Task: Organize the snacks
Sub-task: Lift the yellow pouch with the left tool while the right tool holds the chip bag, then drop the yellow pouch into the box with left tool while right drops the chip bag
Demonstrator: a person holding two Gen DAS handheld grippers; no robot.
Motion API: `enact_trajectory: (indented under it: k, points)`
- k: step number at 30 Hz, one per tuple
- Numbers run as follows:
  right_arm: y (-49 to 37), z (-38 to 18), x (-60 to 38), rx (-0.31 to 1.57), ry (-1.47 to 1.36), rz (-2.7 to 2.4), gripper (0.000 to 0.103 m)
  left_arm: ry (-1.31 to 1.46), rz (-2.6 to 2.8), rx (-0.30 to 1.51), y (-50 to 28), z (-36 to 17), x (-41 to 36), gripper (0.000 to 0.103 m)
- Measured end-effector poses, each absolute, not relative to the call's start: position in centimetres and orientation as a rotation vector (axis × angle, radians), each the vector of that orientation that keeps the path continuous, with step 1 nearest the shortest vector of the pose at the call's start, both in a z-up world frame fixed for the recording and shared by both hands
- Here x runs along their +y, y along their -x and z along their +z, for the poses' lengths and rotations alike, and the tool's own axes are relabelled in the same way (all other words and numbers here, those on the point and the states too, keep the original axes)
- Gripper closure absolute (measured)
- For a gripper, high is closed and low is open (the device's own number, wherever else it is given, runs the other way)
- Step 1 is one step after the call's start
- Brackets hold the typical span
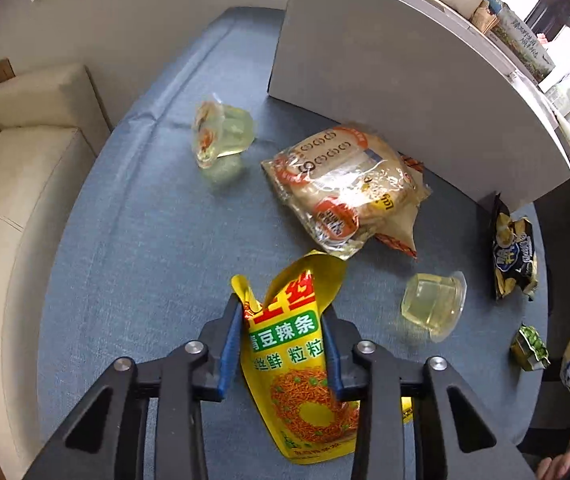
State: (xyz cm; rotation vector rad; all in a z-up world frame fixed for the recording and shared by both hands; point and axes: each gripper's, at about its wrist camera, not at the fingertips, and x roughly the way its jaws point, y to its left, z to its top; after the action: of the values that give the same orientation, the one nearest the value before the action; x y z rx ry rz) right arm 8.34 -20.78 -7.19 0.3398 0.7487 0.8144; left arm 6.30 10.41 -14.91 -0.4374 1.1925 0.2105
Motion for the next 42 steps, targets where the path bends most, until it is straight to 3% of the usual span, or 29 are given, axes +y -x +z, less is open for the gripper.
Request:
enact_trajectory:
  k: [5,11,22,31,33,34,35,36,40,42]
  points:
    - [-8.3,-7.2,-20.0,0.751,-0.320,0.826,0.037,0.473,0.148,1.108,-3.8,-12.6,12.0,0.068]
    - [-8.6,-6.3,-19.3,0.733,-0.289,0.825,0.038,0.382,0.070,0.957,-4.8,-5.9,11.0,0.067]
    - [-15.8,1.4,-18.2,0.594,-0.221,0.769,0.038,0.226,-0.048,0.740,-14.6,4.9,8.6,0.066]
    - [-27.1,2.3,-15.6,0.679,-0.255,0.672,0.038,0.102,-0.010,0.749,-25.8,4.7,8.3,0.066]
    - [-28.6,1.8,-15.4,0.697,-0.268,0.660,0.033,0.102,0.005,0.771,-27.9,3.5,8.7,0.055]
    - [-29.2,1.5,-15.1,0.701,-0.258,0.643,0.029,0.113,0.006,0.787,-28.7,2.9,9.0,0.031]
    - [-29.7,1.2,-15.0,0.707,-0.245,0.627,0.013,0.127,0.027,0.797,-29.3,2.2,9.4,0.019]
    - [-30.2,0.8,-14.9,0.719,-0.239,0.615,0.000,0.137,0.042,0.802,-29.8,1.7,9.8,0.016]
    - [-30.3,-0.5,-15.6,0.739,-0.248,0.596,0.000,0.151,0.024,0.820,-29.4,0.3,10.6,0.002]
    - [-30.1,-0.8,-16.0,0.746,-0.236,0.572,0.000,0.126,0.040,0.817,-28.6,0.0,10.5,0.001]
